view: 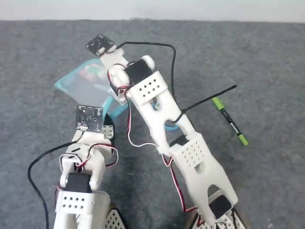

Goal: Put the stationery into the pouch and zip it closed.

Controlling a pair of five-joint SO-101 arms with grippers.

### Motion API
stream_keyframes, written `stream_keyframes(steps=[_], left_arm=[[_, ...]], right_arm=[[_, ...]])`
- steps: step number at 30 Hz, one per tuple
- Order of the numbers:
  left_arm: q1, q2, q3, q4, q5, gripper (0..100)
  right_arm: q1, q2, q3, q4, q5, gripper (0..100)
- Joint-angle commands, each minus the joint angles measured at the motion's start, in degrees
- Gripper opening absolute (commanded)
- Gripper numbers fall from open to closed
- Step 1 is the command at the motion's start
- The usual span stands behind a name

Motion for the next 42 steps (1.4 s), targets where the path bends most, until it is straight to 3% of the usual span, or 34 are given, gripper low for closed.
stream_keyframes(steps=[1, 15, 19, 26, 32, 42], left_arm=[[-0.97, -0.97, -2.59, 1.05, -0.18, 1], [-1.67, -0.97, -2.59, 1.14, -0.18, 1], [-1.67, -0.97, -2.59, 1.23, -0.35, 1], [-1.67, -1.05, -4.53, 4.66, -7.56, 1], [2.02, -1.05, -7.25, 7.3, -11.08, 1], [2.64, -1.05, -9.45, 7.74, -10.73, 1]], right_arm=[[7.34, -9.1, 2.11, 2.15, -1.93, 19.9], [18.24, -46.9, 49.58, 0.92, 6.07, 19.9], [22.73, -57.19, 67.6, -6.02, 9.49, 19.9], [30.37, -73.19, 101.27, -24.22, 17.76, 19.9], [27.65, -74.33, 111.47, -34.51, 17.93, 19.9], [18.42, -70.02, 111.82, -51.3, 5.36, 19.8]])
